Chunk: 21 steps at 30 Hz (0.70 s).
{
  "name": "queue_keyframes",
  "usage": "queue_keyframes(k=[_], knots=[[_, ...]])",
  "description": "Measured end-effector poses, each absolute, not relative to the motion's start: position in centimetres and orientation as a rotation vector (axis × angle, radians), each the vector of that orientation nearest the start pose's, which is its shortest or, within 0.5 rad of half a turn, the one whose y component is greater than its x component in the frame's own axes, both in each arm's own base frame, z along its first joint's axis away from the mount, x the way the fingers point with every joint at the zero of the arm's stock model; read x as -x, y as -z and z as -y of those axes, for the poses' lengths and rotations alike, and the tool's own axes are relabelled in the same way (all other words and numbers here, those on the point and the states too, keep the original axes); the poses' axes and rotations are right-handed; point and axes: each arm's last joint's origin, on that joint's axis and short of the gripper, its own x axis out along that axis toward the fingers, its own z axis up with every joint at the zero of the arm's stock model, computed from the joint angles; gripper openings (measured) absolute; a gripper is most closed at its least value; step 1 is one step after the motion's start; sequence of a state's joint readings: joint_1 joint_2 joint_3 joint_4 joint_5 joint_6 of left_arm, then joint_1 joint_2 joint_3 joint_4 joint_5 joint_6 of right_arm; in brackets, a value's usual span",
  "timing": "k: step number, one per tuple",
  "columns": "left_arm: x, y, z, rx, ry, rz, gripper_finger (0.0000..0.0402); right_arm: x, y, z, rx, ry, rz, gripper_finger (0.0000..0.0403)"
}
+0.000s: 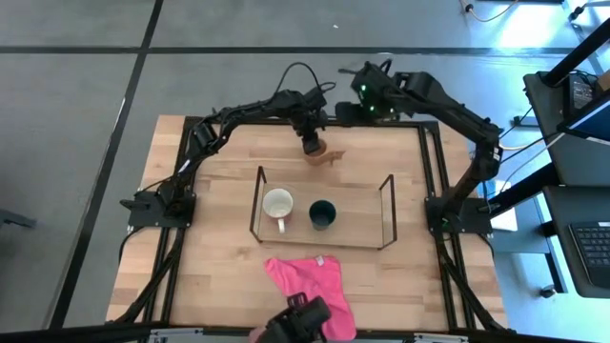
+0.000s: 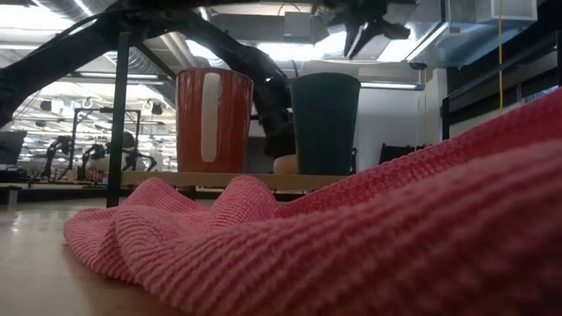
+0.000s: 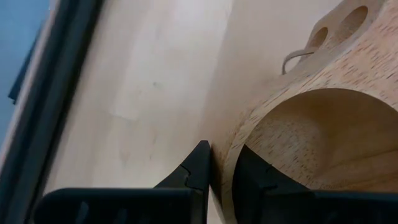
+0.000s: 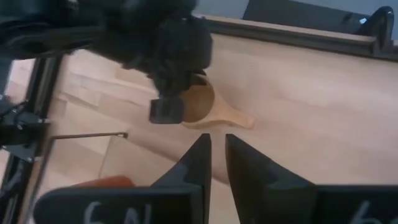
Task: Stack small to large cups/mugs on shelf
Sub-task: Move wooden mug from the bottom to the top
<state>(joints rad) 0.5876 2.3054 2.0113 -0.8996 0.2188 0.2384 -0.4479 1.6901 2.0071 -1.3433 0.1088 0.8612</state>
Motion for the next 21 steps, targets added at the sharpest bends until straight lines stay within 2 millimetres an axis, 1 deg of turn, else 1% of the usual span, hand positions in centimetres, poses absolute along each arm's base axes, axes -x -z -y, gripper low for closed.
queue_keyframes(k=[4, 7, 9, 14, 21], knots=[[-41.1, -19.0, -26.3, 0.295, -0.244, -1.119, 0.0032, -27.2, -40.5, 16.9, -0.943, 0.893, -0.785, 0.0049], [-41.4, -18.2, -26.0, 0.337, -0.256, -1.134, 0.0032, -26.5, -39.3, 19.0, -0.962, 0.829, -0.805, 0.0049], [-41.2, -17.8, -25.9, 0.358, -0.253, -1.155, 0.0032, -26.3, -38.6, 20.0, -0.981, 0.780, -0.804, 0.0049], [-41.2, -17.2, -25.5, 0.413, -0.279, -1.161, 0.0032, -25.7, -37.2, 21.4, -0.976, 0.701, -0.828, 0.0049], [-41.5, -17.2, -25.1, 0.442, -0.315, -1.160, 0.0078, -25.0, -37.2, 22.4, -0.921, 0.675, -0.822, 0.0049]])
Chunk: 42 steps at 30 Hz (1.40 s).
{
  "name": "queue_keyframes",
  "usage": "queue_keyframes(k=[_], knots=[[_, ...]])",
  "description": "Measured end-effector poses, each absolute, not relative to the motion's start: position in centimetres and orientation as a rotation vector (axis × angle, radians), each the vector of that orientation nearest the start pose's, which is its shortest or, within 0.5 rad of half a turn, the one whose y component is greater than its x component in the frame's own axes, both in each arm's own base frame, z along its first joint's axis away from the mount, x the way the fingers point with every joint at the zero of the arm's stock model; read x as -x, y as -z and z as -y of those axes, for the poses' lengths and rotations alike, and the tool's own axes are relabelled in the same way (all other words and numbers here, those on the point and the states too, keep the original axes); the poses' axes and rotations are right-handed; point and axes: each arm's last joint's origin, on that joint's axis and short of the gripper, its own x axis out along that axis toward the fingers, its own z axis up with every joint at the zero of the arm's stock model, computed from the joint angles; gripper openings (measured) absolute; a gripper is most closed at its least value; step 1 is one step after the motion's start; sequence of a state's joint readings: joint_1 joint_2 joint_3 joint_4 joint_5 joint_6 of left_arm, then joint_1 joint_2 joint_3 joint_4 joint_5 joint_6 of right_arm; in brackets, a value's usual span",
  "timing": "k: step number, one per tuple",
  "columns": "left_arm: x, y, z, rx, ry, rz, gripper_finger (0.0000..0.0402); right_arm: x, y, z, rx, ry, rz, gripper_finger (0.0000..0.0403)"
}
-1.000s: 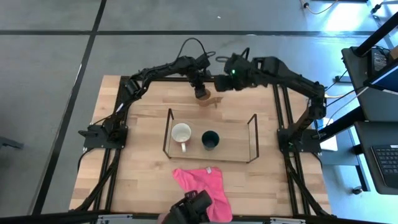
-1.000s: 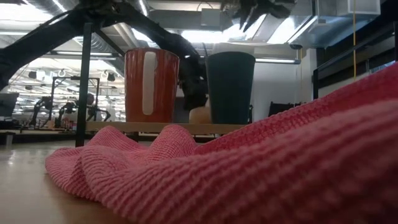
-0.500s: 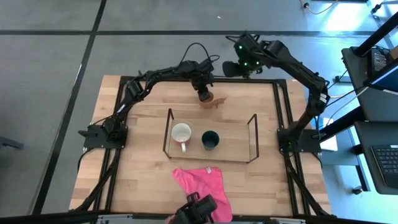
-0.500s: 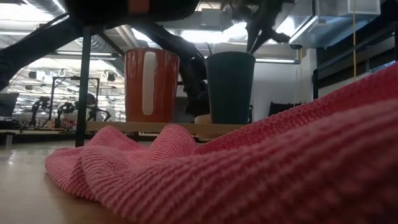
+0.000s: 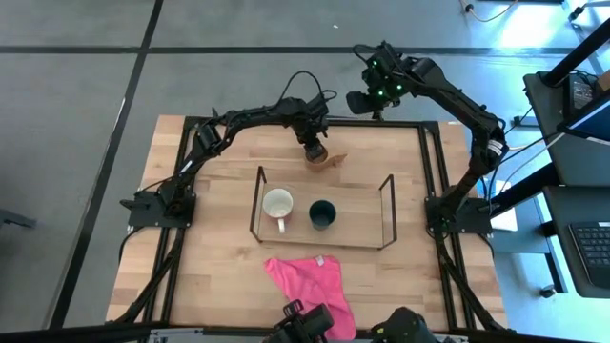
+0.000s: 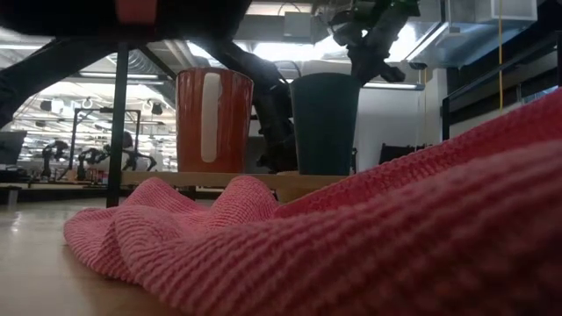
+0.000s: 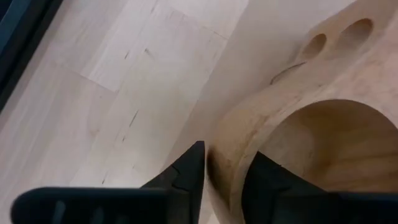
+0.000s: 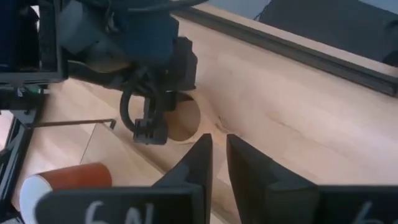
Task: Stack small to large cups/mugs on shelf
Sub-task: Move wooden mug from the bottom to the top
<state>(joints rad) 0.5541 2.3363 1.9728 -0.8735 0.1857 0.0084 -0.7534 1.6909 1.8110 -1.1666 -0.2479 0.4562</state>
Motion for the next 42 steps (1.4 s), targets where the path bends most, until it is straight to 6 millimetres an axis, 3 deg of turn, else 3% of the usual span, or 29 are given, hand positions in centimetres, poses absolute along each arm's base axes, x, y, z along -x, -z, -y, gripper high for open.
queue_keyframes(k=[7, 15, 18, 34, 42], knots=[[-42.4, -17.8, -24.0, 0.441, -0.364, -1.152, 0.0088, -24.5, -37.2, 23.0, -0.880, 0.642, -0.829, 0.0049], [-42.3, -21.9, -24.1, 0.445, -0.396, -1.102, 0.0090, -23.9, -37.2, 23.6, -0.854, 0.618, -0.830, 0.0049], [-41.8, -22.4, -24.6, 0.448, -0.412, -1.114, 0.0090, -23.7, -37.2, 23.8, -0.854, 0.595, -0.825, 0.0049], [-41.2, -18.8, -24.4, 0.481, -0.406, -1.186, 0.0091, -23.6, -37.3, 24.0, -0.792, 0.573, -0.823, 0.0049], [-41.5, -19.1, -24.5, 0.505, -0.430, -1.149, 0.0091, -23.6, -37.3, 24.0, -0.758, 0.557, -0.831, 0.0049]])
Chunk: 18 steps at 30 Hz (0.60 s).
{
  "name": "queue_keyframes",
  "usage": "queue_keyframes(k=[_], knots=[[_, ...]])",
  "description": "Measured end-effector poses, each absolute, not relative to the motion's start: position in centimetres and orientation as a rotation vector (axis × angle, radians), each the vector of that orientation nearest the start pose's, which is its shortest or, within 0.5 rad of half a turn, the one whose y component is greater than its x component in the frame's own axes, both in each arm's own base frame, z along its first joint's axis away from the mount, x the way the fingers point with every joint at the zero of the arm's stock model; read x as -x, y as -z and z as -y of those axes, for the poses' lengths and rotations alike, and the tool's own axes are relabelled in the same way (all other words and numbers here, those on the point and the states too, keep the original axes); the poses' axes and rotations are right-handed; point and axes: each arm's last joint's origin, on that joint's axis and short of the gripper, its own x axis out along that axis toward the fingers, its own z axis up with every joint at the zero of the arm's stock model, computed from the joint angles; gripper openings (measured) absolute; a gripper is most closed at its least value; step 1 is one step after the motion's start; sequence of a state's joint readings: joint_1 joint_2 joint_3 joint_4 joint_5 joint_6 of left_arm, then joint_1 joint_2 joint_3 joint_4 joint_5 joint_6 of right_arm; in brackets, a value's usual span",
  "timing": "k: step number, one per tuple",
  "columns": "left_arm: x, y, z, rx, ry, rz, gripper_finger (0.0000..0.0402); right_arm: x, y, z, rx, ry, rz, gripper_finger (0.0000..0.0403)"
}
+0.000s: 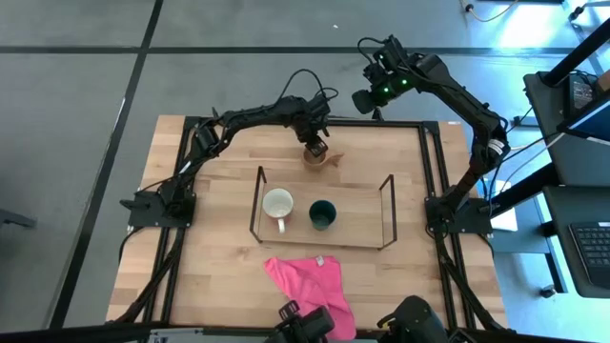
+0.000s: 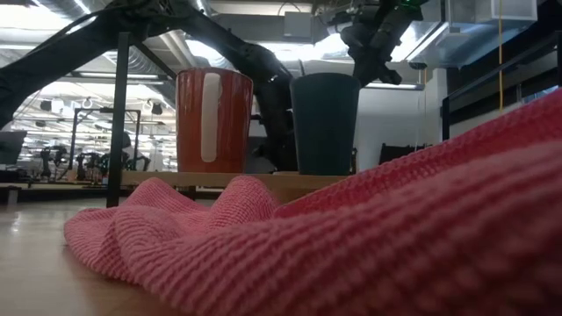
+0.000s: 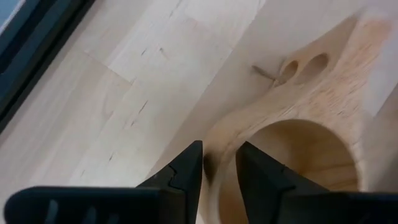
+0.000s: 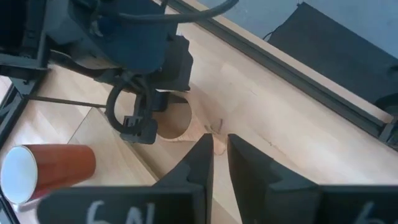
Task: Stack small to large cups/mugs on shelf
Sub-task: Move wooden mug from the bottom to the top
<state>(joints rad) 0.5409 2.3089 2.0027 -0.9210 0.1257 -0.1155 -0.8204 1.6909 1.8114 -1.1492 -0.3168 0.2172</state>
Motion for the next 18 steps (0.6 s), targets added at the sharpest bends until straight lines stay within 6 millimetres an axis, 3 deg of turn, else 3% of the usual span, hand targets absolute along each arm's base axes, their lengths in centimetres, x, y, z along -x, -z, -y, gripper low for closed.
queue_keyframes(k=[5, 9, 18], knots=[[-41.4, -20.5, -24.7, 0.545, -0.458, -1.148, 0.0091, -23.6, -37.3, 24.0, -0.699, 0.529, -0.845, 0.0049], [-41.2, -22.7, -24.6, 0.545, -0.456, -1.159, 0.0091, -23.6, -37.3, 24.0, -0.617, 0.489, -0.864, 0.0049], [-40.3, -30.3, -21.8, 0.477, -0.307, -1.096, 0.0091, -23.6, -37.3, 24.0, -0.623, 0.491, -0.862, 0.0049]])
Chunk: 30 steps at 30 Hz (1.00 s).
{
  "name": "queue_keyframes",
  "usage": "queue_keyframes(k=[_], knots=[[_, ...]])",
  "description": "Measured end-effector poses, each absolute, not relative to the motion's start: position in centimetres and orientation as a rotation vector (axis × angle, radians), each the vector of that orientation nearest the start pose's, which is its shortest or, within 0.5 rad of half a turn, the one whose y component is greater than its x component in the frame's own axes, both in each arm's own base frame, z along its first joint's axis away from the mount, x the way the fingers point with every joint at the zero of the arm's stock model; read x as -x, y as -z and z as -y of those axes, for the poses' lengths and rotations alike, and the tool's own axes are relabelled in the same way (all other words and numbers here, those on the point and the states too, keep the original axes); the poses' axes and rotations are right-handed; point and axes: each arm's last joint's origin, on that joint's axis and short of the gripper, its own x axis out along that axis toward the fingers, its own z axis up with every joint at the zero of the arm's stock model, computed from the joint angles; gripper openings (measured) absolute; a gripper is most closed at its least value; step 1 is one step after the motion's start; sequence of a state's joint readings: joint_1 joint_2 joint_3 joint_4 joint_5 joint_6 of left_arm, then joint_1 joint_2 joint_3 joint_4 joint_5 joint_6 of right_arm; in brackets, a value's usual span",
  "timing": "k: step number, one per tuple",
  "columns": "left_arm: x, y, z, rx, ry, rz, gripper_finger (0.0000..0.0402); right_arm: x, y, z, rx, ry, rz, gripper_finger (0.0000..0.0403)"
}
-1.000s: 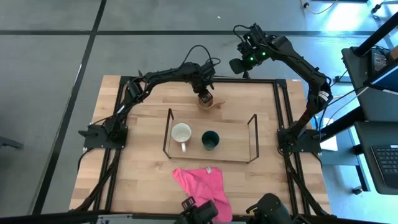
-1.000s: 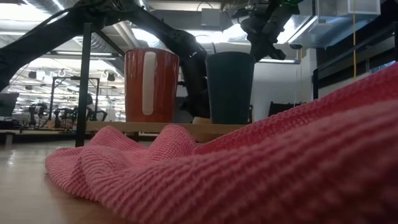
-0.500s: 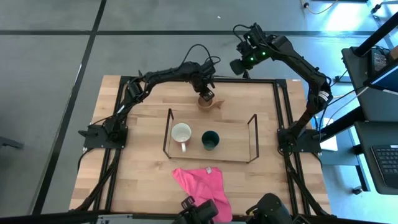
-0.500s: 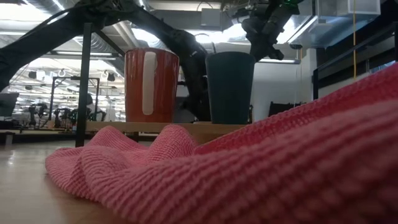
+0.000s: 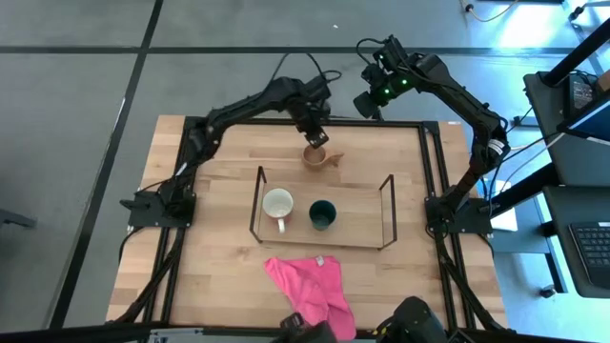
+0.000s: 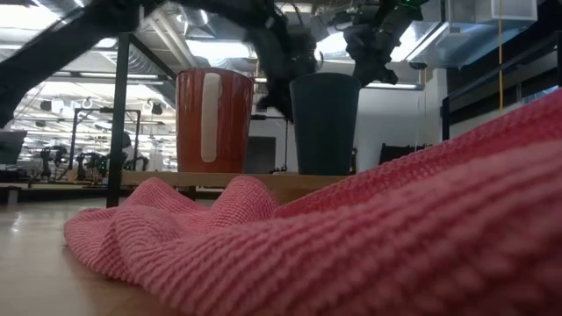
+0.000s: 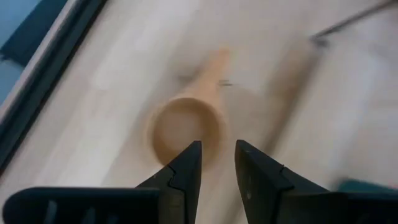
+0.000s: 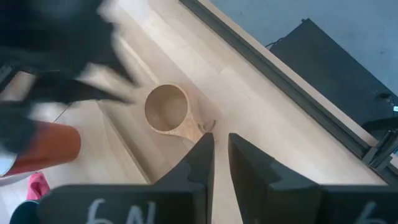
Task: Stack small to large cups/mugs on shelf
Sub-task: Move wooden mug from the bottom to the top
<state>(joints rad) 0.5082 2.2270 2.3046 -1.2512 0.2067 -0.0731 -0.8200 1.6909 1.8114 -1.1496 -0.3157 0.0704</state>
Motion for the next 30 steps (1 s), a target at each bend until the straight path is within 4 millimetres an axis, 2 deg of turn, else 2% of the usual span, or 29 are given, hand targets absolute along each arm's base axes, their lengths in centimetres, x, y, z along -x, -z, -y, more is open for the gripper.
queue_keyframes(k=[5, 9, 14, 17, 22, 25, 30], knots=[[-37.7, -35.1, -20.2, 0.420, -0.229, -0.993, 0.0088, -23.7, -37.3, 24.1, -0.622, 0.494, -0.856, 0.0049], [-34.5, -38.9, -19.7, 0.372, -0.246, -0.900, 0.0087, -23.9, -37.6, 24.3, -0.622, 0.507, -0.812, 0.0049], [-30.1, -41.4, -19.5, 0.367, -0.303, -0.819, 0.0086, -24.5, -38.1, 24.7, -0.575, 0.503, -0.730, 0.0049], [-27.7, -41.0, -18.8, 0.400, -0.314, -0.783, 0.0086, -24.9, -38.3, 24.5, -0.615, 0.500, -0.699, 0.0049], [-24.0, -37.1, -17.6, 0.511, -0.374, -0.708, 0.0086, -25.5, -37.7, 24.6, -0.695, 0.500, -0.698, 0.0049], [-22.0, -34.8, -16.7, 0.585, -0.411, -0.646, 0.0086, -26.2, -36.1, 25.3, -0.764, 0.474, -0.743, 0.0049], [-19.6, -33.1, -15.3, 0.626, -0.427, -0.559, 0.0086, -28.1, -32.0, 26.9, -0.850, 0.425, -0.854, 0.0049]])
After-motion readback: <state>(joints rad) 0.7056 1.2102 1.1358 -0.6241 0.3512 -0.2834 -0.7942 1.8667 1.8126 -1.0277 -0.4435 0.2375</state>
